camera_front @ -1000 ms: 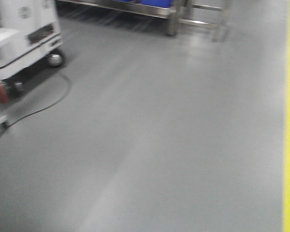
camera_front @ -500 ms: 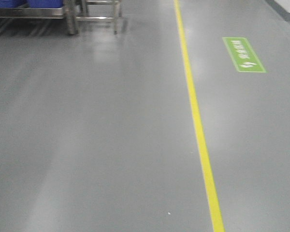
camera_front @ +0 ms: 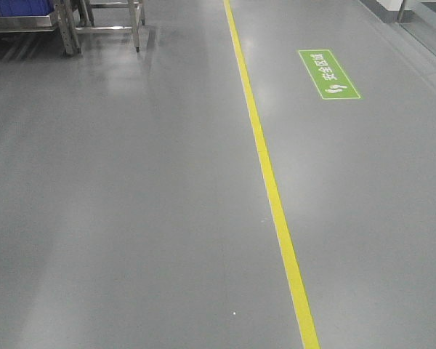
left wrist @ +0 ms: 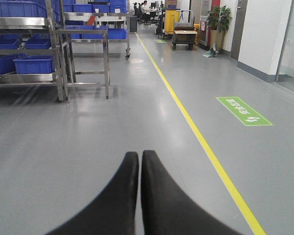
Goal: Pour parts from conveyor to right shelf
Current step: 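Drive the base away from the conveyor holding the block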
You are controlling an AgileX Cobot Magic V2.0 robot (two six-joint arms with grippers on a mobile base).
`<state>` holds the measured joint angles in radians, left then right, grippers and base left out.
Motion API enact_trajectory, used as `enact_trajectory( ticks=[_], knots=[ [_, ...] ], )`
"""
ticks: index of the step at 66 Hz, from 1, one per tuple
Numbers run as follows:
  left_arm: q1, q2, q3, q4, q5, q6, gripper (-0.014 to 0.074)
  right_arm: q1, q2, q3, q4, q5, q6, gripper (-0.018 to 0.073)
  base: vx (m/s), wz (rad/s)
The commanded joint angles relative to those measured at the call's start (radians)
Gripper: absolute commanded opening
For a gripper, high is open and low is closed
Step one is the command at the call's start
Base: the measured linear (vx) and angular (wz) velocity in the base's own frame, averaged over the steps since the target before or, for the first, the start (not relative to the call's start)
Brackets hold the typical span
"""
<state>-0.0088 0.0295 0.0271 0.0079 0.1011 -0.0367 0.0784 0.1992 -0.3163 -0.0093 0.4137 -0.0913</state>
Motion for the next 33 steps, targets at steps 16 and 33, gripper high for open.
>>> enact_trajectory(
  ticks=[16,33],
  knots=[
    [-0.005,0.016,-0.02,-0.008,-0.079,-0.008,-0.0006,-0.001,0.011,-0.029,-0.003,-0.083,-0.008,-0.0006,0.05,0.08],
    [-0.005,0.016,-0.02,-0.008,-0.079,-0.008,-0.0006,-0.001,0.011,-0.029,-0.003,-0.083,-0.008,-0.0006,0.09,0.08]
  ],
)
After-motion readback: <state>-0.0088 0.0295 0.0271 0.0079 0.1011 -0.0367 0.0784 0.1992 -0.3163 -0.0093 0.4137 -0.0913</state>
